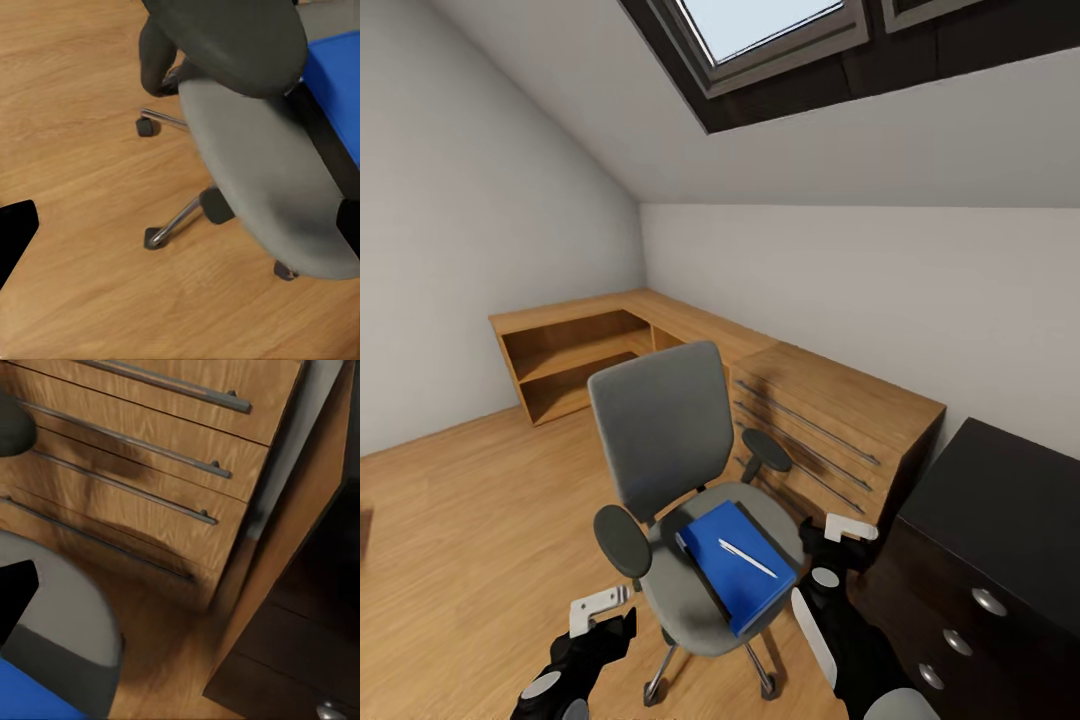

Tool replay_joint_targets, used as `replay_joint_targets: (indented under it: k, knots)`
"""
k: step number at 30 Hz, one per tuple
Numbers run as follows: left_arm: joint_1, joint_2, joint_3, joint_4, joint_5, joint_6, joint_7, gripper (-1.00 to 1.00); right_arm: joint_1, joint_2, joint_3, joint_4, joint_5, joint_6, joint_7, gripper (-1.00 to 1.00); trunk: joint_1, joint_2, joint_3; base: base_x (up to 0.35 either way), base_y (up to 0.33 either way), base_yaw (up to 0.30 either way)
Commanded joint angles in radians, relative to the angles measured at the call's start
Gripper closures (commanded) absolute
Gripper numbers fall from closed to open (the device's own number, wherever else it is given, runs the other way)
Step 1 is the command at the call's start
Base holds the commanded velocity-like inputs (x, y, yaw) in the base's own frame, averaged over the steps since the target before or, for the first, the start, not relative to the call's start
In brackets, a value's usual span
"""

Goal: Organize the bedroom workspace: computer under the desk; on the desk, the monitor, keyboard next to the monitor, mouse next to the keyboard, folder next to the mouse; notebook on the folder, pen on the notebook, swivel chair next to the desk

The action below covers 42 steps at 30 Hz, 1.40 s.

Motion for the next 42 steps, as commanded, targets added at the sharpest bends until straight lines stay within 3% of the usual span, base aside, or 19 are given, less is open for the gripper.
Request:
replay_joint_targets:
  k: [1,9,23,27,29,30,31,39,42]
  knots:
    - [0.000,0.000,0.002,-0.002,0.011,0.002,0.009,-1.00,0.001,-0.001,0.005,-0.002,-0.007,0.005,-0.002,-1.00,0.000,-0.001,-0.001,0.000,0.000,0.209]
    - [0.000,0.000,0.008,-0.002,0.010,0.002,0.009,-1.00,0.002,-0.006,0.005,-0.001,-0.007,0.013,0.084,-1.00,0.000,-0.001,-0.006,0.000,0.000,0.240]
    - [0.000,0.001,0.009,-0.001,0.009,0.000,0.011,-1.00,0.002,-0.009,0.004,0.004,-0.005,0.016,0.149,-1.00,0.000,-0.001,-0.016,0.000,0.000,0.253]
    - [0.000,0.001,0.009,-0.001,0.009,0.000,0.012,-1.00,0.002,-0.021,0.004,0.004,-0.005,0.023,0.199,-1.00,0.000,-0.001,-0.020,0.000,0.000,0.226]
    - [0.000,0.001,0.008,0.000,0.008,0.000,0.013,-1.00,0.002,-0.050,0.002,0.001,-0.006,0.090,0.297,-1.00,0.000,-0.001,-0.022,0.000,0.000,0.216]
    - [0.000,0.001,0.008,0.000,0.008,0.000,0.013,-1.00,0.002,-0.082,-0.009,-0.002,-0.006,0.157,0.416,-1.00,0.000,-0.001,-0.024,0.000,0.000,0.190]
    - [0.000,0.001,0.007,0.001,0.008,0.000,0.013,-1.00,0.002,-0.119,-0.048,-0.003,-0.010,0.189,0.513,-1.00,0.000,-0.001,-0.024,0.000,0.000,0.085]
    - [0.000,-0.003,-0.008,0.002,0.003,-0.003,0.019,-1.00,0.002,-0.207,-0.125,-0.048,-0.012,0.298,0.698,-1.00,0.000,-0.001,-0.025,0.000,0.000,0.030]
    - [0.000,-0.004,-0.010,0.002,0.003,-0.003,0.018,-1.00,0.002,-0.217,-0.128,-0.054,-0.010,0.310,0.711,-1.00,0.000,-0.001,-0.025,0.000,0.000,0.002]
